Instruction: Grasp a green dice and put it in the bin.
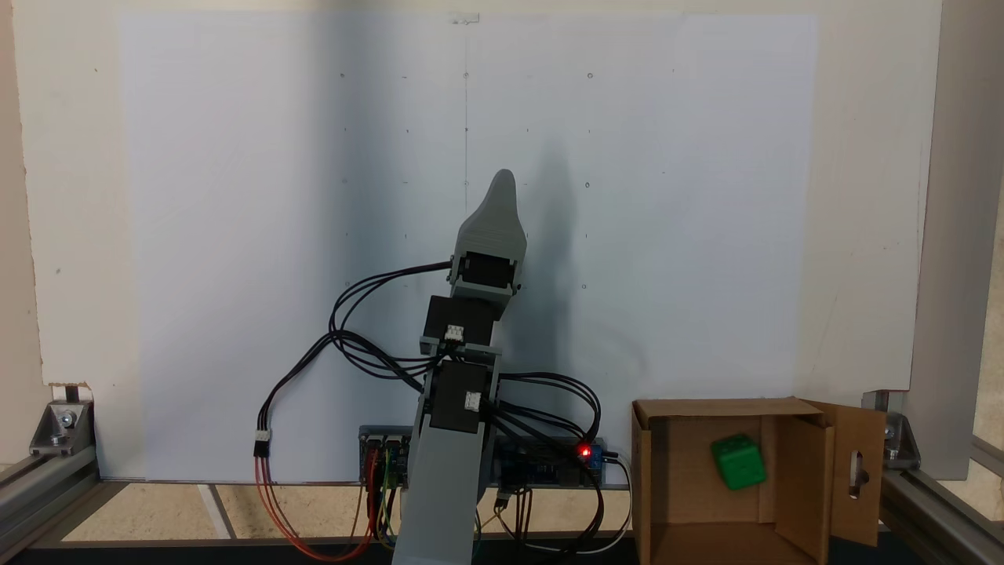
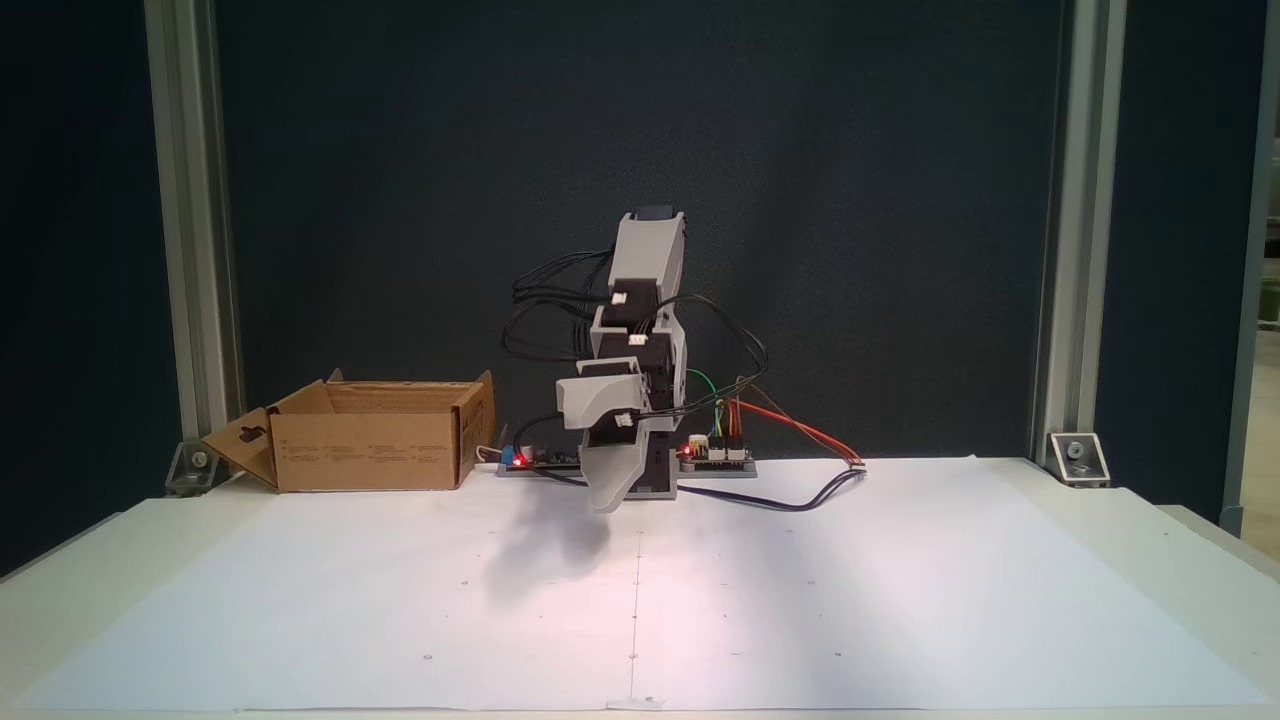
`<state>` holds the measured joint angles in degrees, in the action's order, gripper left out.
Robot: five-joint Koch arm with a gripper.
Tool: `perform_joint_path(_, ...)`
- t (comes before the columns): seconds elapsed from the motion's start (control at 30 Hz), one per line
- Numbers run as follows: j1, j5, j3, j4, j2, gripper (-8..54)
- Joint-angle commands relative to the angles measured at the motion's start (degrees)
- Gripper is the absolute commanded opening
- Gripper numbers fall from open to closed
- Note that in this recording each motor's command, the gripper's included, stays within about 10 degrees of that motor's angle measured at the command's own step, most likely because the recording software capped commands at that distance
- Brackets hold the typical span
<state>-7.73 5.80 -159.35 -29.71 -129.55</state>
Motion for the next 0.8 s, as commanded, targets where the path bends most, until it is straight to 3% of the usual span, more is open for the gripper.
perform_joint_path(0.0,0.53,0.09,-0.44,-9.21,-6.15,44.7)
perform_joint_path(0.53,6.42,-0.09,-19.78,-46.56,-6.24,44.2)
perform_joint_path(0.77,2.2,-0.35,-19.78,-62.21,-6.24,45.1)
